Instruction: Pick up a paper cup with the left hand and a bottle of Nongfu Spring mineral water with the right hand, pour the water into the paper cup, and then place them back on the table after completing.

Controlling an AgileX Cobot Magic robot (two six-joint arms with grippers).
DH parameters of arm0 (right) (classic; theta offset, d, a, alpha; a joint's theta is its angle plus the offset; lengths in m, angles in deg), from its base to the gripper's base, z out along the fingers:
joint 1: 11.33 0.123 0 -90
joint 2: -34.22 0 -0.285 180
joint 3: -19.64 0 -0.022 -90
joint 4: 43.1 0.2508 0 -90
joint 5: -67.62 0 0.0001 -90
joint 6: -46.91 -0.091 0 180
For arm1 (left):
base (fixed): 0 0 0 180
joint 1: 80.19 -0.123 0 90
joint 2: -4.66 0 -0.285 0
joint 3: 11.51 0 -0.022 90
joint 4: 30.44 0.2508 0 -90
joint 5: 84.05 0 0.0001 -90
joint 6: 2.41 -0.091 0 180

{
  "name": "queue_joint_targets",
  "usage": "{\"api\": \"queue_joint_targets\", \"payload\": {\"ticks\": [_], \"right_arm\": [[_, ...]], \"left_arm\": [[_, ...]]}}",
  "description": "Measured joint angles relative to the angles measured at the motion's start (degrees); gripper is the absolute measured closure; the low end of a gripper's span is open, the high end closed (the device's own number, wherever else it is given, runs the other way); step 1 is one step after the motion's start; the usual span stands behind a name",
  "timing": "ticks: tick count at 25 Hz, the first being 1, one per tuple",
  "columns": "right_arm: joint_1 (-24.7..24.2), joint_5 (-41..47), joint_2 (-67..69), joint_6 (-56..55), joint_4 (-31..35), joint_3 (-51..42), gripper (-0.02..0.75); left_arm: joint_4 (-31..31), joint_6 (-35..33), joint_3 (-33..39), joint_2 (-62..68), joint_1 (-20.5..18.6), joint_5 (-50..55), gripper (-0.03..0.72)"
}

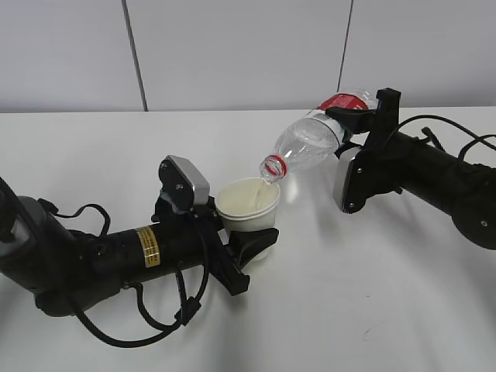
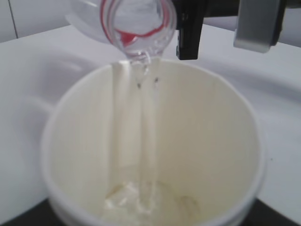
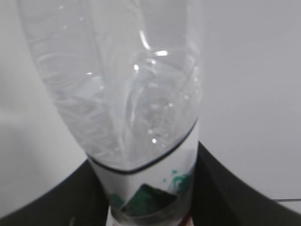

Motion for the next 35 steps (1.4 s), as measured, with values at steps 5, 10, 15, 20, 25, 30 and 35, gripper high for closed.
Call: {"api": "queue_joint_targets", "payload": {"ticks": [5, 10, 15, 20, 25, 30, 35], "right_arm": [[0.0, 0.0, 0.0, 0.5, 0.0, 0.0, 0.4], [0.0, -0.1, 0.0, 0.8, 0.0, 0.0, 0.4], [0.0, -0.4, 0.0, 0.9, 0.0, 0.0, 0.4], [0.0, -0.4, 0.0, 0.9, 0.1, 0.0, 0.4], [0.0, -0.4, 0.0, 0.9, 0.2, 0.0, 0.4], [0.0, -0.5, 0.0, 1.0, 0.3, 0.0, 0.4], [0.0, -0.5, 0.0, 1.0, 0.3, 0.0, 0.4]], "left_arm": [[0.0, 0.0, 0.0, 0.0, 0.0, 0.0, 0.312], [0.0, 0.0, 0.0, 0.0, 0.0, 0.0, 0.312], [0.0, 0.0, 0.0, 0.0, 0.0, 0.1, 0.312], [0.0, 0.0, 0.0, 0.0, 0.0, 0.1, 0.312], [0.0, 0.0, 0.0, 0.0, 0.0, 0.2, 0.312], [0.0, 0.0, 0.0, 0.0, 0.0, 0.2, 0.312], [0.0, 0.0, 0.0, 0.0, 0.0, 0.4, 0.312]]}}
